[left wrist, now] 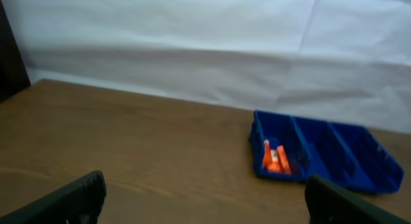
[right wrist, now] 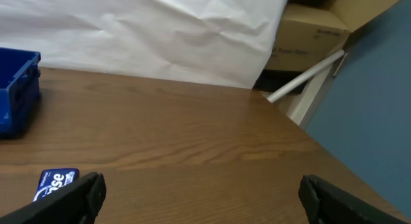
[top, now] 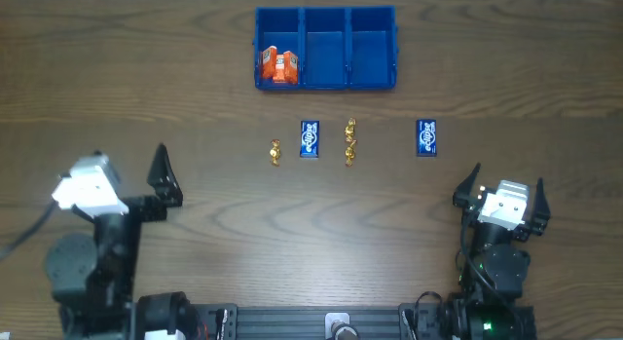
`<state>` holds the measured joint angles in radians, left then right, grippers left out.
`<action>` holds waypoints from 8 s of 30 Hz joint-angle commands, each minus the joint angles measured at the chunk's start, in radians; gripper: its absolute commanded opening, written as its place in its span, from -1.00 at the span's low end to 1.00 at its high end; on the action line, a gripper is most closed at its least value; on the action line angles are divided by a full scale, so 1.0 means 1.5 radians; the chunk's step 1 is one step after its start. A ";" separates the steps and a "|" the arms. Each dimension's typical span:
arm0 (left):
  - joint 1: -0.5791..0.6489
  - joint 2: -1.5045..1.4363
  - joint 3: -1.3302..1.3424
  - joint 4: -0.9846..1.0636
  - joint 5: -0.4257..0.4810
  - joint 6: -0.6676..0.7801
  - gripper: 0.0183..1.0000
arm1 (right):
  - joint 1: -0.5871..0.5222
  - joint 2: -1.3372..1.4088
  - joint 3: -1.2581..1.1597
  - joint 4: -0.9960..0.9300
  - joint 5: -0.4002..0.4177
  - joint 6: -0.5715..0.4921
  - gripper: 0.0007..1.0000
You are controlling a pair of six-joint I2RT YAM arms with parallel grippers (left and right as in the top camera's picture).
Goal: Sort Candies Into Trays
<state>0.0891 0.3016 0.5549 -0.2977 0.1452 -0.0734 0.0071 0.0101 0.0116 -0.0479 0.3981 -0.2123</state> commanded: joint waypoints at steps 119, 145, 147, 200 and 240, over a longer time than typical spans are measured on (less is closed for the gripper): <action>-0.025 -0.198 -0.367 0.166 0.112 0.064 1.00 | 0.011 1.217 0.953 -0.648 -0.298 0.181 1.00; -0.025 -0.198 -0.367 0.166 0.112 0.064 1.00 | 0.026 1.378 0.953 -0.598 -0.258 0.229 0.88; -0.025 -0.198 -0.367 0.166 0.112 0.064 1.00 | 0.026 1.383 0.953 -0.596 -0.257 0.229 0.84; -0.025 -0.198 -0.367 0.166 0.112 0.064 1.00 | 0.271 1.317 1.421 -0.654 -0.180 0.404 -0.59; -0.025 -0.198 -0.367 0.166 0.112 0.064 1.00 | 0.310 1.487 1.421 -0.503 -0.086 0.436 -0.57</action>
<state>0.0551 0.0101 0.0261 -0.0185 0.2939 0.0055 0.4648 2.2322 2.1323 -0.8127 0.2394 0.4263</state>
